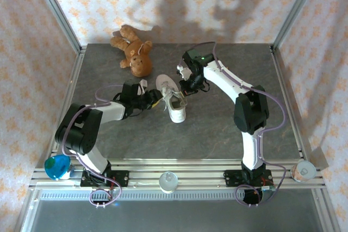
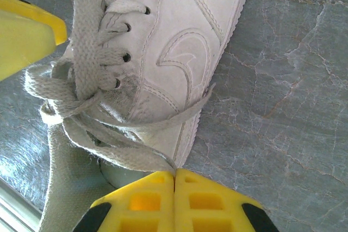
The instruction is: Tie the shoes
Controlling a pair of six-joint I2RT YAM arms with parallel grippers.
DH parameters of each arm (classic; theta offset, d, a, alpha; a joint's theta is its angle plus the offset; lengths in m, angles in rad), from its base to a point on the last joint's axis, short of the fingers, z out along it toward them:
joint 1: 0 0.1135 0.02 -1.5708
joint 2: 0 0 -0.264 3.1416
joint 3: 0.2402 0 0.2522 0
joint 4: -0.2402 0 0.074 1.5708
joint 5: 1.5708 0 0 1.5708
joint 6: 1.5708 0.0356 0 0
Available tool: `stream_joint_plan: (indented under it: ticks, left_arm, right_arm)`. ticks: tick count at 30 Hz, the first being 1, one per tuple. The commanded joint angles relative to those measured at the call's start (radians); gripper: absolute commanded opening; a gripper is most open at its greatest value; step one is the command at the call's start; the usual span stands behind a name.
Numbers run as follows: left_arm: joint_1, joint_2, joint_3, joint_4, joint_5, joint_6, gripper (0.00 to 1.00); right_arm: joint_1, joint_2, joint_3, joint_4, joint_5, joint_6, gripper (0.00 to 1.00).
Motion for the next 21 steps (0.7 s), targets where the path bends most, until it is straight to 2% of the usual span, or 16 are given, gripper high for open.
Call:
stream_joint_plan:
  ticks: [1, 3, 9, 11, 13, 16, 18, 21]
  left_arm:
    - [-0.01, 0.041, -0.023, 0.13, -0.025, -0.082, 0.45]
    - [-0.026, 0.061, -0.034, 0.185, -0.042, -0.117, 0.45]
    - [-0.048, 0.16, -0.091, 0.488, -0.089, -0.273, 0.44]
    - [-0.047, 0.19, -0.105, 0.573, -0.096, -0.318, 0.38]
    - [-0.044, 0.195, -0.108, 0.623, -0.097, -0.331, 0.27]
    - [-0.022, 0.166, -0.109, 0.594, -0.08, -0.318, 0.1]
    - [0.006, 0.119, -0.107, 0.485, -0.066, -0.276, 0.0]
    - [0.052, 0.014, -0.071, 0.197, -0.051, -0.126, 0.0]
  right_arm:
    - [0.0, -0.004, 0.01, -0.024, 0.01, -0.006, 0.0]
    - [0.0, 0.0, 0.014, -0.027, 0.005, -0.006, 0.0]
    - [0.0, 0.001, -0.006, -0.003, -0.036, 0.013, 0.0]
    - [0.0, 0.006, -0.011, -0.001, -0.047, 0.018, 0.0]
    - [-0.001, 0.006, -0.012, -0.002, -0.052, 0.019, 0.0]
    - [0.0, -0.001, -0.011, -0.002, -0.038, 0.019, 0.0]
    - [0.001, -0.008, -0.008, -0.007, -0.017, 0.012, 0.0]
    - [-0.001, -0.007, 0.021, -0.038, 0.046, -0.02, 0.0]
